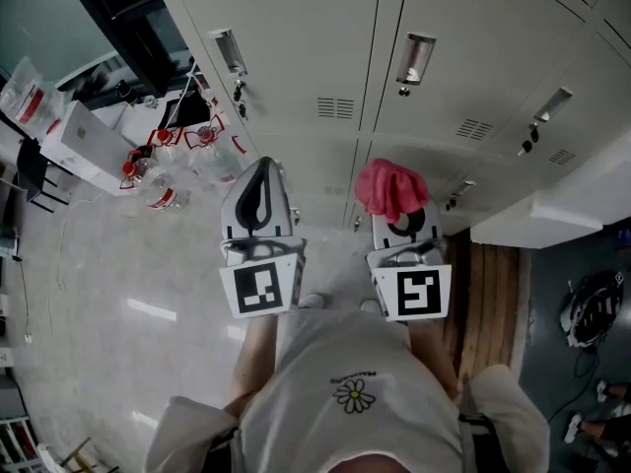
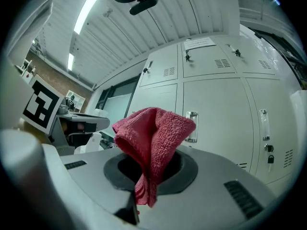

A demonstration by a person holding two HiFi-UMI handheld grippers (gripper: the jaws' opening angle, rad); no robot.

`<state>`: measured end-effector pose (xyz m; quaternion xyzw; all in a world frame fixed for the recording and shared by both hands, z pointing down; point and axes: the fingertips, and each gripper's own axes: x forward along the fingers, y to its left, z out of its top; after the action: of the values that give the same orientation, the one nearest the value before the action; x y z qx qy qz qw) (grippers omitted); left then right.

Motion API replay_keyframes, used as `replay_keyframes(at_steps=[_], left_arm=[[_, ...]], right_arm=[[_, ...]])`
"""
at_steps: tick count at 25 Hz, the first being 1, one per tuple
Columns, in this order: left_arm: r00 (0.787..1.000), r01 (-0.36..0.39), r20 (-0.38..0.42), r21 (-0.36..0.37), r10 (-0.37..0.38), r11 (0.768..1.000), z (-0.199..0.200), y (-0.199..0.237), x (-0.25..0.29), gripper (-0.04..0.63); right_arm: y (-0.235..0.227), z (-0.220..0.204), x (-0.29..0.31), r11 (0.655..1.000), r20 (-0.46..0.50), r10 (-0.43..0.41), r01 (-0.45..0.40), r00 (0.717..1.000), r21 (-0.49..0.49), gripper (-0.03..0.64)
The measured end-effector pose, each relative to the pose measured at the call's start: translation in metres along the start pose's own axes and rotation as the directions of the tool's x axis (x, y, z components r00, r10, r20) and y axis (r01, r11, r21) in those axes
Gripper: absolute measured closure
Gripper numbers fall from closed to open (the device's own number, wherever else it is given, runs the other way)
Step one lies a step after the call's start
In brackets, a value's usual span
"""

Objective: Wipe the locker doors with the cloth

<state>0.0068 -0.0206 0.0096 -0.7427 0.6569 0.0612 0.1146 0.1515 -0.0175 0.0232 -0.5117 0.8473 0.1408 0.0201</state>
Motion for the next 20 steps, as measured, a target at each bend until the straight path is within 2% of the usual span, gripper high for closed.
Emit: replay_keyframes(at_steps=[11,15,18,20], left_arm=[[1.0,-0.002,-0.016,-0.007,0.002,1.0,-0.008,0.019,-0.001,0.578],[0.999,-0.03,-0.023,-0.014,0.03,0.999,-0.015,0.037,-0.003,0.578],[0.998,-0.054,-0.027,-0.036,0.053,0.998,-0.021,0.052,-0.003,0.578],[0.997,-0.068,-0.044,-0.05,0.066,0.996,-0.03,0.062,-0.003,0.58]], right_arm=[[0.015,-0.01,0.012,1.0,-0.033,0.002,-0.001,0.999,0.024,0.586],[0.036,-0.005,0.028,0.996,-0.01,0.064,-0.063,0.998,0.06,0.586],[0.058,-0.008,0.05,0.982,-0.008,0.138,-0.136,0.99,0.13,0.586],[0.076,-0.012,0.069,0.974,-0.001,0.175,-0.173,0.985,0.143,0.586]])
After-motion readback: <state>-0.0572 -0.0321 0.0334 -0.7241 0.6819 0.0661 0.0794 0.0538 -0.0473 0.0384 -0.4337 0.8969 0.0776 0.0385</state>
